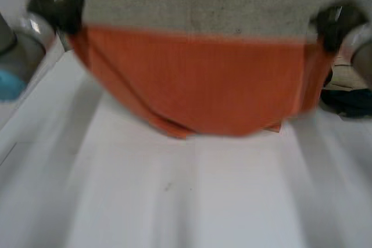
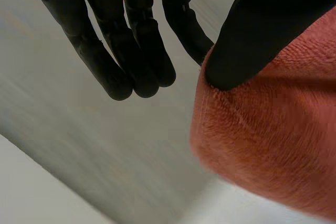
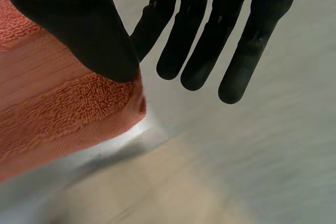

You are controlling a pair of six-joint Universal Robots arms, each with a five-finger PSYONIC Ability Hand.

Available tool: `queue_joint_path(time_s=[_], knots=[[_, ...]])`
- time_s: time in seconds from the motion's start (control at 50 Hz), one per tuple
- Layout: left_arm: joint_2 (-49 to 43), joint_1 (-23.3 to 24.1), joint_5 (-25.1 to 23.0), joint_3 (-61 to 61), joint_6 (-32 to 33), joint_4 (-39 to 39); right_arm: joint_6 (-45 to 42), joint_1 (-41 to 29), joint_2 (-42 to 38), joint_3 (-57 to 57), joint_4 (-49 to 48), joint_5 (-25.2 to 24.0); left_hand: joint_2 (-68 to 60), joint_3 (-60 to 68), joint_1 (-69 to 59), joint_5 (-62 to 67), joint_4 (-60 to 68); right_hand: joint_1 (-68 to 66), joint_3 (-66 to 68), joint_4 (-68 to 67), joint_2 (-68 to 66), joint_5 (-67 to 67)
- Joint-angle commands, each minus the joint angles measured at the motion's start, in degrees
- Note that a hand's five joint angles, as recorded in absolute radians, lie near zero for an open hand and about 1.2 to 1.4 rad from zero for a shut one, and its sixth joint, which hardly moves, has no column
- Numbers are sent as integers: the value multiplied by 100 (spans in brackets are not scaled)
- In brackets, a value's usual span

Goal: Fold the laundry.

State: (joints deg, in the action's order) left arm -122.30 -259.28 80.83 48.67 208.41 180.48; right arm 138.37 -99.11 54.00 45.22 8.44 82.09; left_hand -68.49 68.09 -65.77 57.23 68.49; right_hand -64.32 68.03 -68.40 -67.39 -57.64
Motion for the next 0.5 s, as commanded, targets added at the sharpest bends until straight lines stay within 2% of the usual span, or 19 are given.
queue_joint_path(time_s=[0.02, 0.12, 0.22, 0.28, 0.36, 0.44, 0.5], knots=[[128, 334, 328, -1535, -916, 2061, 1542, -161, 321, -664, -3470, 289, -1151, 1191, -1423, 1277, 1151, -1568, 1197, -1160, -1261, -1236], [128, 282, 591, -1527, -951, 1737, 1675, -205, 304, -734, -3674, 237, -1151, 1191, -1423, 1277, 1151, -1568, 1197, -1160, -1261, -1236], [163, -52, 1004, -765, -1003, 1236, 1702, -223, 269, -376, -3376, 0, -1151, 1191, -1423, 1277, 1151, -1568, 1197, -1160, -1261, -1236], [224, -158, 1040, -246, -1030, 1235, 1728, -161, 304, -15, -3314, -106, -1151, 1191, -1423, 1277, 1151, -1568, 1197, -1160, -1261, -1236], [295, -255, 768, 730, -1004, 1340, 1877, -56, 365, 784, -3191, -448, -1151, 1191, -1423, 1277, 1151, -1568, 1197, -1160, -1261, -1236], [251, -290, 128, 1941, -986, 1586, 1974, -21, 418, 1951, -2963, -966, -1151, 1191, -1423, 1277, 1151, -1568, 1197, -1160, -1261, -1236], [172, -316, -146, 2505, -864, 1727, 1922, -20, 418, 2533, -2805, -1160, -1151, 1191, -1423, 1277, 1151, -1568, 1197, -1160, -1261, -1236]])
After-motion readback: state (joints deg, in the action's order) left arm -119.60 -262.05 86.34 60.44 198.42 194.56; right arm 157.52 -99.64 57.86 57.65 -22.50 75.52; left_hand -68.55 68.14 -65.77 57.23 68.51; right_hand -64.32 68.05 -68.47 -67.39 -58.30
